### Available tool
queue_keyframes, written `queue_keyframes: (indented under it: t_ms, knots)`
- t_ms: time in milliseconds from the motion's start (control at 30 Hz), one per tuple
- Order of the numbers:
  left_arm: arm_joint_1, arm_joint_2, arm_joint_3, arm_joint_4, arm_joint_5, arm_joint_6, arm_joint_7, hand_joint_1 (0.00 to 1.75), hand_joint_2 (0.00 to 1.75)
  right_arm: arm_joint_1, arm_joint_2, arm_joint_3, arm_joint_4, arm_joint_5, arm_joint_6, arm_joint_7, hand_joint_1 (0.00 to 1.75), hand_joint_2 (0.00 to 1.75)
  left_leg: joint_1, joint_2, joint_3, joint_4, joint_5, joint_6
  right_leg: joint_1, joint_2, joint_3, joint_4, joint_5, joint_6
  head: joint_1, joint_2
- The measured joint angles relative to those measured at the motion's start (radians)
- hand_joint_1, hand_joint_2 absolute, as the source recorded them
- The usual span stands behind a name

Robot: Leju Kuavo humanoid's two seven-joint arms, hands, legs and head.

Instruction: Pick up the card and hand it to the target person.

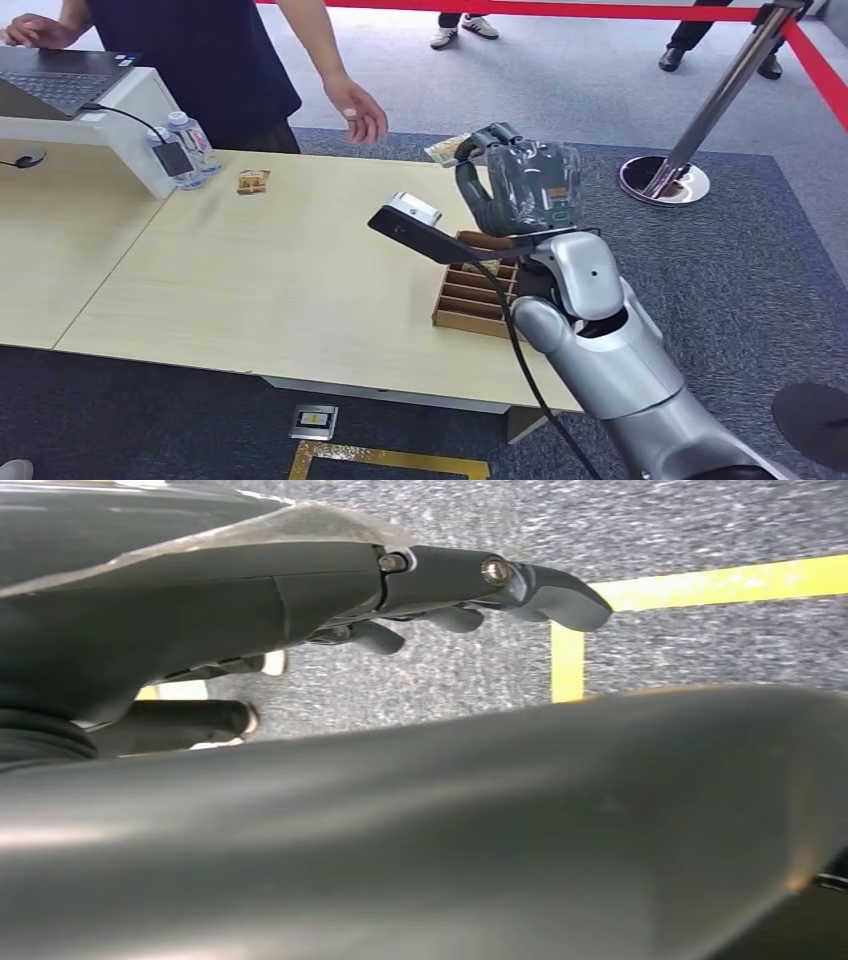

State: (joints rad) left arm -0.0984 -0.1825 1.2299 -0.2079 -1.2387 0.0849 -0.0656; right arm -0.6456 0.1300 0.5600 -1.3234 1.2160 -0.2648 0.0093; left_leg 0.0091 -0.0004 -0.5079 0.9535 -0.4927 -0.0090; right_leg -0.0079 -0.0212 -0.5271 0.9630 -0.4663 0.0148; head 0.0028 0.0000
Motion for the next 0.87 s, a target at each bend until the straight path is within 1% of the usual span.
queue_keyframes:
  t_ms: [167, 500, 700, 867]
  knots:
    - [-0.001, -0.003, -0.001, 0.000, -0.005, 0.000, -0.001, 0.00, 0.00, -0.057, 0.041, 0.000, 0.070, 0.029, -0.012, -0.006, 1.75, 1.75, 0.000, 0.000, 0.000, 0.000, 0.000, 0.000, 0.000, 0.000, 0.000, 0.000, 0.000, 0.000, 0.000, 0.000]
    - [-0.004, -0.004, -0.013, 0.000, -0.024, -0.009, -0.007, 0.00, 0.00, -0.155, 0.091, -0.001, 0.202, 0.037, -0.017, -0.029, 1.75, 1.75, 0.000, 0.000, 0.000, 0.000, 0.000, 0.000, 0.000, 0.000, 0.000, 0.000, 0.000, 0.000, 0.000, 0.000]
    - [-0.005, -0.005, -0.021, 0.000, -0.024, -0.012, -0.007, 0.00, 0.00, -0.177, 0.116, 0.000, 0.259, 0.032, -0.018, -0.036, 1.75, 1.75, 0.000, 0.000, 0.000, 0.000, 0.000, 0.000, 0.000, 0.000, 0.000, 0.000, 0.000, 0.000, 0.000, 0.000]
    - [-0.005, -0.005, -0.022, 0.000, -0.025, -0.012, -0.007, 0.00, 0.00, -0.183, 0.122, 0.000, 0.285, 0.031, -0.017, -0.036, 1.75, 1.75, 0.000, 0.000, 0.000, 0.000, 0.000, 0.000, 0.000, 0.000, 0.000, 0.000, 0.000, 0.000, 0.000, 0.000]
